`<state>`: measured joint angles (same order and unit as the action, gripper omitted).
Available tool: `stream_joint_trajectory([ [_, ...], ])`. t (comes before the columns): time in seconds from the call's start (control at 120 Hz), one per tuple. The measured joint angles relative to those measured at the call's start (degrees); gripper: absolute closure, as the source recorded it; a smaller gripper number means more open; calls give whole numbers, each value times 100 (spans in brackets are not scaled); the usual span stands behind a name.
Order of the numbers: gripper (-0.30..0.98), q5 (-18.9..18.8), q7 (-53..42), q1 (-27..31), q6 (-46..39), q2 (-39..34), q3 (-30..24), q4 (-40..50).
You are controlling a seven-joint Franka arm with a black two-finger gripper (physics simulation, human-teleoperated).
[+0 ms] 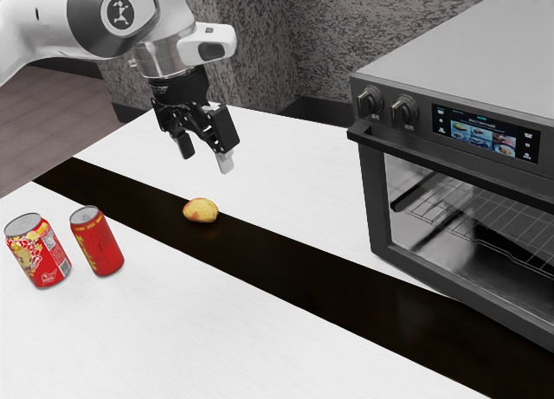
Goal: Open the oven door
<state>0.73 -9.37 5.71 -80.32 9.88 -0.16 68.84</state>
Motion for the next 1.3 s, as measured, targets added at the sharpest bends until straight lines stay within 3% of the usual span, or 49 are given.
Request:
stream_joint_trajectory([
  [0.233,0,38,1,1,5,0,7,-7],
  [0.283,0,35,-87,17,30,-260,-20,-341],
  [0.4,0,94,-1303,466,120,-883,-1450,-769],
  [0.467,0,114,-1933,358,6,-1422,-2003,-98],
  [0.55,0,277,-2718,-64,-444,-2154,-2215,983],
  [0.758,0,449,-4291,-107,-1606,-2286,-2638,1944],
  [1.017,0,539,-5701,-103,-2321,-2990,-2667,2690],
  [1.3,0,794,-6619,-109,-2620,-2946,-3375,2519],
])
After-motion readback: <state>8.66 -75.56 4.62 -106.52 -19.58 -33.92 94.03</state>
